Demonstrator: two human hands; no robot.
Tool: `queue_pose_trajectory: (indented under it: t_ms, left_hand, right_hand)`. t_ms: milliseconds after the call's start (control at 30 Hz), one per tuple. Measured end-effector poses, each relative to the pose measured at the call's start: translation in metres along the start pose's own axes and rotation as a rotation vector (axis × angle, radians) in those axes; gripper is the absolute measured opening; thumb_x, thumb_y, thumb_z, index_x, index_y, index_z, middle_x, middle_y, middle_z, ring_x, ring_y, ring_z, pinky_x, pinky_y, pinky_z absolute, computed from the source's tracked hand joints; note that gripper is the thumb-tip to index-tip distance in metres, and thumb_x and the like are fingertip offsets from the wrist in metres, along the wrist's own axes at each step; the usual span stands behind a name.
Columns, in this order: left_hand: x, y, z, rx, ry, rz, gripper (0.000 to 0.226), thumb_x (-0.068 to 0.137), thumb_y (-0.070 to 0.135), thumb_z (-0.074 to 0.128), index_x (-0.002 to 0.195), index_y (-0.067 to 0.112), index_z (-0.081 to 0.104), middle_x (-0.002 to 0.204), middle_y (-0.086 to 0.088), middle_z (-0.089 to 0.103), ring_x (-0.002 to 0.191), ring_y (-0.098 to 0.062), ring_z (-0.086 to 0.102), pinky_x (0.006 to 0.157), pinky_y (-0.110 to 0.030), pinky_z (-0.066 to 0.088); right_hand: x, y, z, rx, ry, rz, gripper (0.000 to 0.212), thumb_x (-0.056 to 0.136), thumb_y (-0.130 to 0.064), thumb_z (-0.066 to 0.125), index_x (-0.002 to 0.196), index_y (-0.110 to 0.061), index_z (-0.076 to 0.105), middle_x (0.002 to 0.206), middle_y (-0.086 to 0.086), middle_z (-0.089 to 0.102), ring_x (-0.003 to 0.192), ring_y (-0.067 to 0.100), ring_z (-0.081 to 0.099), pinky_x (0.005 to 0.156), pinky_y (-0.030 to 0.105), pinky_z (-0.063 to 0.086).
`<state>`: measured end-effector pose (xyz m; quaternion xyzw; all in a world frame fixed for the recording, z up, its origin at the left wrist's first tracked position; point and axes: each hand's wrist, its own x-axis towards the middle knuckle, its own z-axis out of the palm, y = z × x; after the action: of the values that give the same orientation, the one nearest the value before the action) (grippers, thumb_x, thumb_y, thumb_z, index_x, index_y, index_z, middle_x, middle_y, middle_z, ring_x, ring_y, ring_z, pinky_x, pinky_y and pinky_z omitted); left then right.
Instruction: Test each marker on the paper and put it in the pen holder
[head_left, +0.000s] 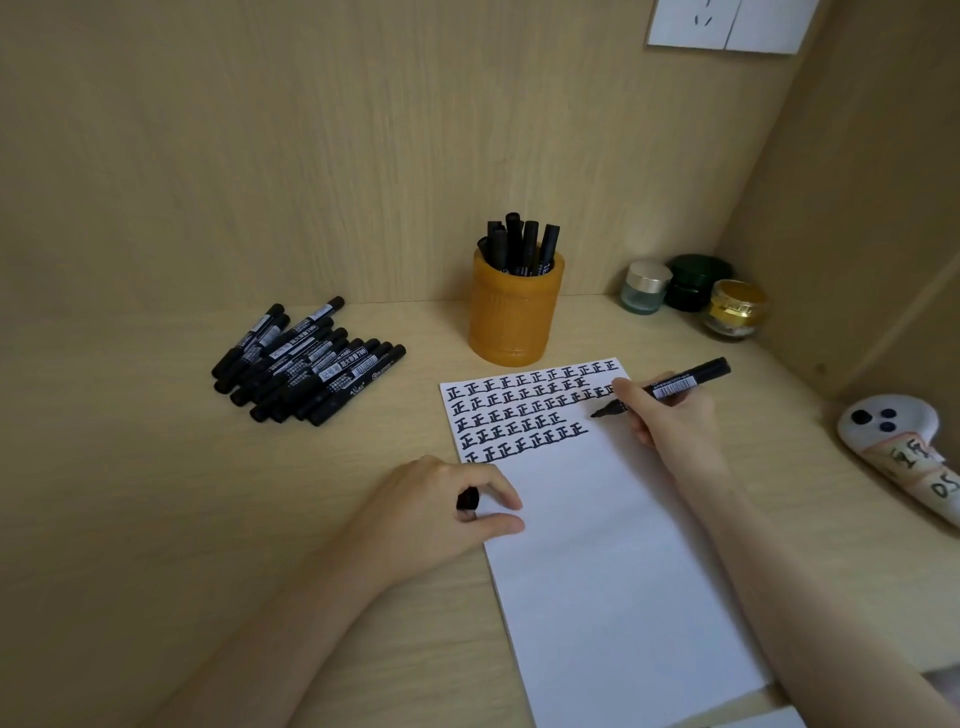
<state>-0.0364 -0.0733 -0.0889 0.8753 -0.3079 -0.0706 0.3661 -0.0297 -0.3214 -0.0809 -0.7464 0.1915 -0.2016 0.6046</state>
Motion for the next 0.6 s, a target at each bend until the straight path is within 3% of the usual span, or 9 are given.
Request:
queue_pose_trajectory:
  t_ms: [100,367,600]
  left_hand:
    - [0.0001,0.0006,0.0000,0.012,-0.007,-0.010,0.015,0.074,0.052,0.070,0.084,0.041,0.067,0.043,0.012,0.043,0.046,-0.001,0.046,0.053,-0.013,0.030]
    - [-0.0006,0.0014,-0.0003,0.013,-0.011,-0.006,0.014,0.076,0.050,0.070,0.085,0.040,0.067,0.042,0.006,0.036,0.044,-0.005,0.043,0.051,-0.013,0.029]
    - [-0.0007,0.0019,-0.0007,0.020,-0.019,-0.002,0.013,0.076,0.049,0.070,0.086,0.039,0.067,0.042,0.012,0.042,0.045,0.001,0.047,0.052,-0.012,0.029]
  right_hand:
    - [-0.0001,0.0030,-0.0005,-0.035,0.006,-0.020,0.028,0.086,-0.017,0.069,0.063,-0.013,0.054,0.053,0.000,0.050,0.041,0.005,0.042,0.046,0.018,0.036]
    - [0.0001,0.0075,0.0018,-0.053,-0.030,-0.061,0.023,0.085,-0.021,0.070,0.071,-0.011,0.057,0.060,0.003,0.050,0.055,0.013,0.043,0.061,0.031,0.035]
    - [-0.0009,0.0073,0.0035,-0.061,-0.043,-0.080,0.025,0.085,-0.023,0.072,0.066,-0.015,0.058,0.054,-0.007,0.054,0.045,0.000,0.044,0.058,0.027,0.037]
